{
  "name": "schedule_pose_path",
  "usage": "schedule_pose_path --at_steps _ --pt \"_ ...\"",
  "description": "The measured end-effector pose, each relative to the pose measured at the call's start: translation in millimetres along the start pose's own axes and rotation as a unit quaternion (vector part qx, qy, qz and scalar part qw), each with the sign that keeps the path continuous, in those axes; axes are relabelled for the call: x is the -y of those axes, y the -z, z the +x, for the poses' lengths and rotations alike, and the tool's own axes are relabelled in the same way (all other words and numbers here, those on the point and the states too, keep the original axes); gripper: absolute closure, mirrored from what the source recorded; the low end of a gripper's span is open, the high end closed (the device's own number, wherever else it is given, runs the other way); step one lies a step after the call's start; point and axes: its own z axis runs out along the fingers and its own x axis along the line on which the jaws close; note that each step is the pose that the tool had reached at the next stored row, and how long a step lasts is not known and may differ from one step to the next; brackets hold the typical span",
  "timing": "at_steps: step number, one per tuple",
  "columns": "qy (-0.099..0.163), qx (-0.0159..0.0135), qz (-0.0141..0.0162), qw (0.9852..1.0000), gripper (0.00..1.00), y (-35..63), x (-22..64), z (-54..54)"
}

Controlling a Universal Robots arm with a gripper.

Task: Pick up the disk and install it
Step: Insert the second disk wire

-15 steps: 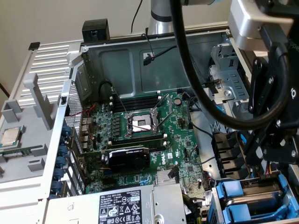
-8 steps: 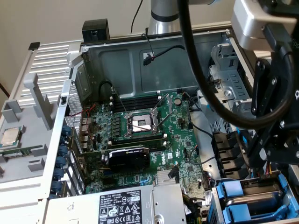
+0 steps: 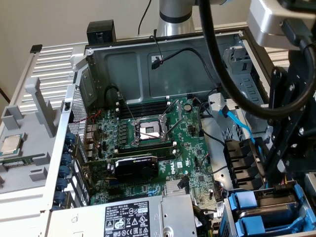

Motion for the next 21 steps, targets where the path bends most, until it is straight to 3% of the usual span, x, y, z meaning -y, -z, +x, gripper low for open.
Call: schedule_pose_path --at_steps 13,15,19,21 --pt "0.0 0.0036 0.0 1.0 0.84 -3.2 1.6 -2.2" --pt "0.0 0.007 -0.0001 1.0 0.84 -4.0 1.8 -2.3" --pt "0.001 0.0174 -0.0007 0.9998 0.84 -6.2 2.1 -2.4" --pt "0.001 0.0176 -0.0008 0.9998 0.84 -7.2 2.2 -2.5"
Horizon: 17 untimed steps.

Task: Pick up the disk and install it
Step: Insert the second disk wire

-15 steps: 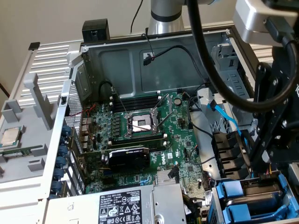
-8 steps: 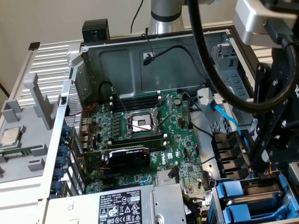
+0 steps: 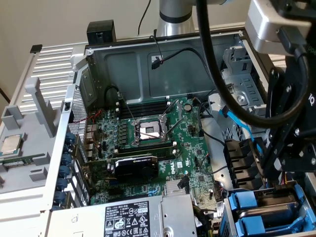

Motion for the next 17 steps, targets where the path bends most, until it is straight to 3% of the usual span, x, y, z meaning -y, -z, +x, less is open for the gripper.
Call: schedule_pose_path --at_steps 17 --pt "0.0 0.0 0.0 1.0 0.84 -10.1 1.7 3.9"
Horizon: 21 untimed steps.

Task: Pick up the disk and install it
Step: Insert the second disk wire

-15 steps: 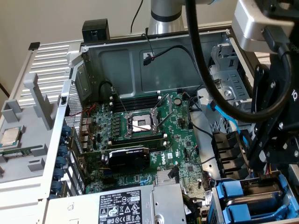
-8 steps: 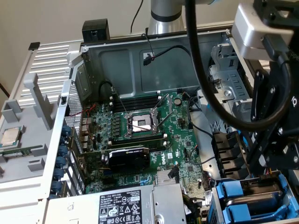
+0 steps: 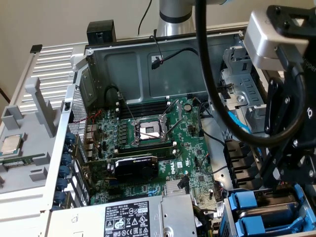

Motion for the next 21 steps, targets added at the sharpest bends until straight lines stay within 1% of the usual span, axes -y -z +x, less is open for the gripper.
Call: schedule_pose_path --at_steps 9,14,18,21 --pt "0.0 0.0004 0.0 1.0 0.84 -1.8 0.4 1.0" --pt "0.001 0.0012 0.0 1.0 0.84 -2.3 0.4 0.9" --pt "0.003 0.0009 0.0 1.0 0.84 -2.7 0.6 0.9" --pt "0.01 0.0001 0.0002 0.9999 0.84 -2.9 0.6 0.9"
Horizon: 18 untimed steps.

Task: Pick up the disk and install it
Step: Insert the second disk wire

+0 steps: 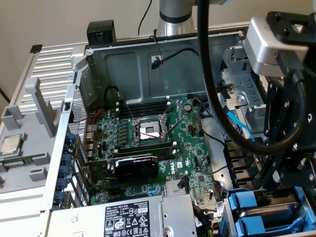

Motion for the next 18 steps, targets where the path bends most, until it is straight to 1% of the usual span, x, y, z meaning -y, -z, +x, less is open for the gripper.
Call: schedule_pose_path --at_steps 18 --pt "0.001 -0.0004 0.0 1.0 0.84 -0.1 0.7 -1.6"
